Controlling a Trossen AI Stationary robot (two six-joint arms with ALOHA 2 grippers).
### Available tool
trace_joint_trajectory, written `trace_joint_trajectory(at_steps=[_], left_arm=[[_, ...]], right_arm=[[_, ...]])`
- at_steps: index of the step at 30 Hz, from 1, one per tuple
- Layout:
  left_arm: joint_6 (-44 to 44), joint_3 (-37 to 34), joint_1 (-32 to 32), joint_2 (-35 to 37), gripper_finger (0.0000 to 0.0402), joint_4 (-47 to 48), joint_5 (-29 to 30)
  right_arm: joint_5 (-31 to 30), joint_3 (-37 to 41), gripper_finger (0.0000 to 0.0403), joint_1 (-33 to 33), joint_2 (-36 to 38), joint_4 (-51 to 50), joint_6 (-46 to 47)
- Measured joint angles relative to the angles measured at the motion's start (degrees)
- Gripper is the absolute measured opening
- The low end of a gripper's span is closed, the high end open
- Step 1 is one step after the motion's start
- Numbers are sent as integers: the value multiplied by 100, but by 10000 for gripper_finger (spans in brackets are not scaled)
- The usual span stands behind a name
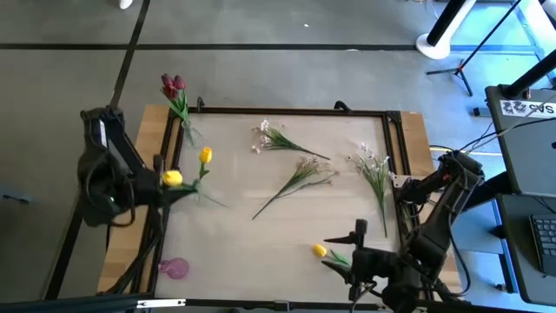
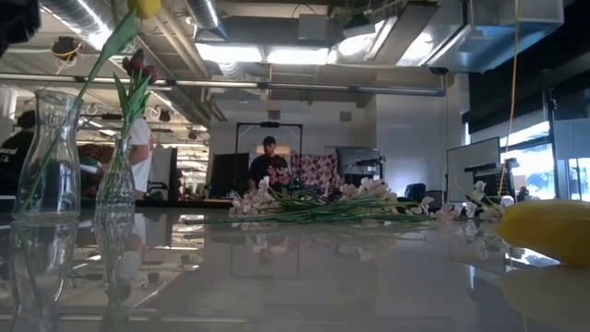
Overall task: Sort flowers into vase by color
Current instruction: Put the left yellow flower into the bottom transparent vase
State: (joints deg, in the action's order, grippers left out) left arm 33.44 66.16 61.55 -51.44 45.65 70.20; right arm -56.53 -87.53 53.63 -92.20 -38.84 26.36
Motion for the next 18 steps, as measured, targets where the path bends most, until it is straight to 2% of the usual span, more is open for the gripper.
trace_joint_trajectory(at_steps=[4,10,14,18], left_arm=[[353,-1,72,490,0,395,-388],[388,-1,71,991,0,459,-440],[298,-197,-44,865,0,166,-384],[-281,-424,-720,236,0,-605,-1065]], right_arm=[[-14,0,243,-2,0,-25,58],[-46,0,243,-2,0,-26,84],[-172,0,243,-2,0,-27,60],[-491,-6,243,-2,0,-28,20]])
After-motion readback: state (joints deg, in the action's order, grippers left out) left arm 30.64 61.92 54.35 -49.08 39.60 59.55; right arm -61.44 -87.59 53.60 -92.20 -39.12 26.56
